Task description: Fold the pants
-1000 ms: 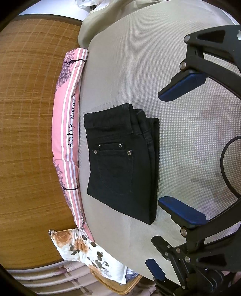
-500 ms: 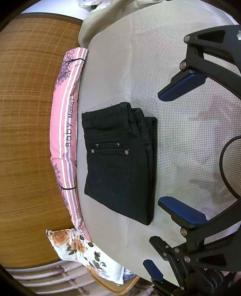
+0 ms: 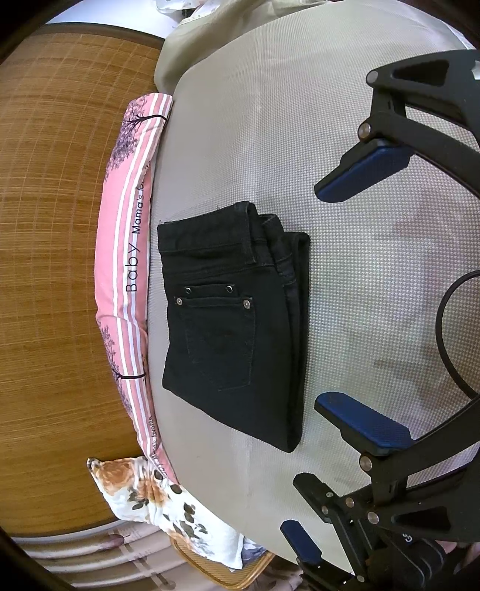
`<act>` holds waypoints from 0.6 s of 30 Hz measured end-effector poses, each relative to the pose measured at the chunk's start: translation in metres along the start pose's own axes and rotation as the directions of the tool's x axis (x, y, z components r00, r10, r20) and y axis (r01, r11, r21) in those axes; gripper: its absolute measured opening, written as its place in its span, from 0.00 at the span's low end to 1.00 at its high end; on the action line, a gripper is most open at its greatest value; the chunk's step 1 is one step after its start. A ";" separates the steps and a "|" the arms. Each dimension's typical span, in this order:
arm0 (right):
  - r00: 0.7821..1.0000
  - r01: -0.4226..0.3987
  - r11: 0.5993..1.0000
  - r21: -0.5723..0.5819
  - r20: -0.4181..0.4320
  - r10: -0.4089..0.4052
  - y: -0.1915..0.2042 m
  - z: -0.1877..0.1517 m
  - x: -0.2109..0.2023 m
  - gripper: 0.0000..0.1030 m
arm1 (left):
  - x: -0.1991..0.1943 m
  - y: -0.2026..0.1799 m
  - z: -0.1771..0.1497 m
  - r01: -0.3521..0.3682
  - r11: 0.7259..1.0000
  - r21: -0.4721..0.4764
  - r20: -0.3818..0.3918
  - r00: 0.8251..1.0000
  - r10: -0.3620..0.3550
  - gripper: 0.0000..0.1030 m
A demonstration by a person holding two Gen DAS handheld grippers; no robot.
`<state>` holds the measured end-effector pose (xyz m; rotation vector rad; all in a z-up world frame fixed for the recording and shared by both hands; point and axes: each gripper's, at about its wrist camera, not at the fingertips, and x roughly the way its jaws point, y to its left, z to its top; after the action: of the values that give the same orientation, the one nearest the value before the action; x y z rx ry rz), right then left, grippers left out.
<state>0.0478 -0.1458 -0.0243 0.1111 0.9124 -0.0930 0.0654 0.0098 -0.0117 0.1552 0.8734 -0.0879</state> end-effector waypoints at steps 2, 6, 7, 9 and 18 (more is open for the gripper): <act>1.000 0.001 1.000 -0.001 -0.001 -0.001 0.000 0.000 0.001 0.99 | 0.000 0.000 -0.001 -0.002 1.000 0.000 0.001 1.000 0.002 0.65; 1.000 0.000 1.000 -0.006 -0.005 0.000 0.000 0.000 0.002 0.99 | 0.002 0.001 -0.001 -0.005 1.000 0.009 0.003 1.000 0.005 0.65; 1.000 -0.001 1.000 -0.008 -0.006 0.001 0.000 0.000 0.001 0.99 | 0.002 0.002 -0.002 -0.005 1.000 0.010 0.003 1.000 0.005 0.65; 1.000 -0.002 1.000 -0.012 -0.008 0.002 0.001 0.001 0.002 0.99 | 0.002 0.002 -0.002 -0.010 1.000 0.014 0.001 1.000 0.010 0.65; 1.000 -0.002 1.000 -0.015 -0.015 0.002 0.000 0.001 0.005 0.99 | 0.005 0.001 0.000 -0.008 1.000 0.018 -0.001 1.000 0.008 0.65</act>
<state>0.0512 -0.1457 -0.0276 0.0993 0.9274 -0.0834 0.0686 0.0113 -0.0160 0.1757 0.8734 -0.0880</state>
